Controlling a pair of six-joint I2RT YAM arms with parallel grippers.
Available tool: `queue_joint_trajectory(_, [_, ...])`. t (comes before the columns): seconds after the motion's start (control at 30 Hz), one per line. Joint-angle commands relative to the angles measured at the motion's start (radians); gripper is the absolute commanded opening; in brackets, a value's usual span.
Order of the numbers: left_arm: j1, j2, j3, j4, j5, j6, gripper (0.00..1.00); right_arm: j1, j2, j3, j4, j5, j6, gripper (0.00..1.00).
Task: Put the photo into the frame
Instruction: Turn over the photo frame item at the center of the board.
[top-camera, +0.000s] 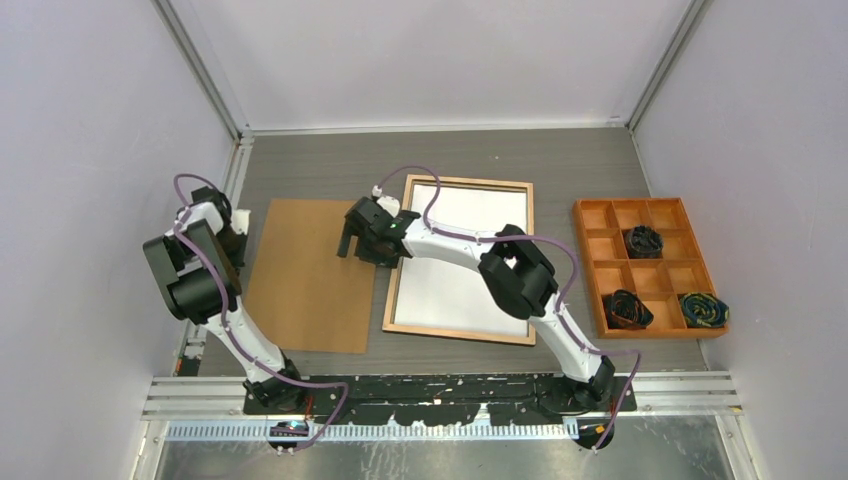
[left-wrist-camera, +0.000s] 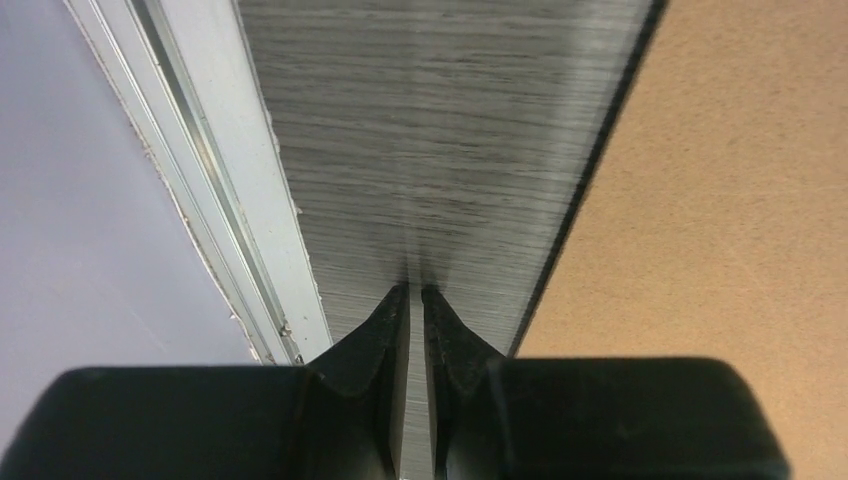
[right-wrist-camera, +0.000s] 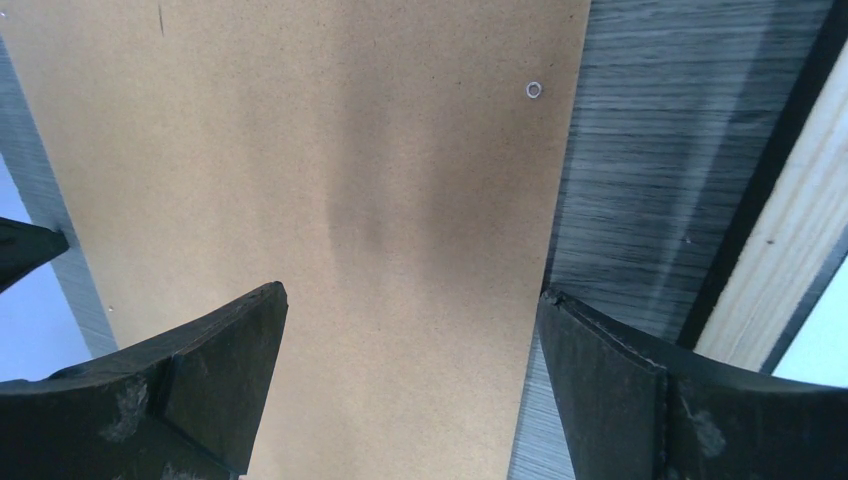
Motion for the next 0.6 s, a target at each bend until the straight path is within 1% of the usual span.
queue_joint_trajectory(0.0, [-0.033, 0.045, -0.043, -0.008, 0.109, -0.029, 0.13, 0.007, 0.029, 0.025, 0.011, -0.030, 0.036, 1.00])
queue_joint_trajectory(0.23, [-0.042, 0.047, -0.030, -0.031, 0.109, -0.018, 0.10, 0.007, 0.047, 0.020, 0.060, -0.092, 0.076, 1.00])
queue_joint_trajectory(0.33, [-0.052, 0.058, -0.019, -0.041, 0.110, -0.012, 0.07, -0.003, 0.037, -0.012, 0.151, -0.175, 0.115, 0.98])
queue_joint_trajectory(0.4, [-0.056, 0.072, -0.009, -0.052, 0.143, -0.006, 0.05, -0.018, 0.022, -0.023, 0.201, -0.220, 0.142, 0.97])
queue_joint_trajectory(0.57, [-0.058, 0.125, 0.054, -0.132, 0.203, 0.013, 0.01, -0.067, -0.051, -0.123, 0.453, -0.342, 0.266, 0.94])
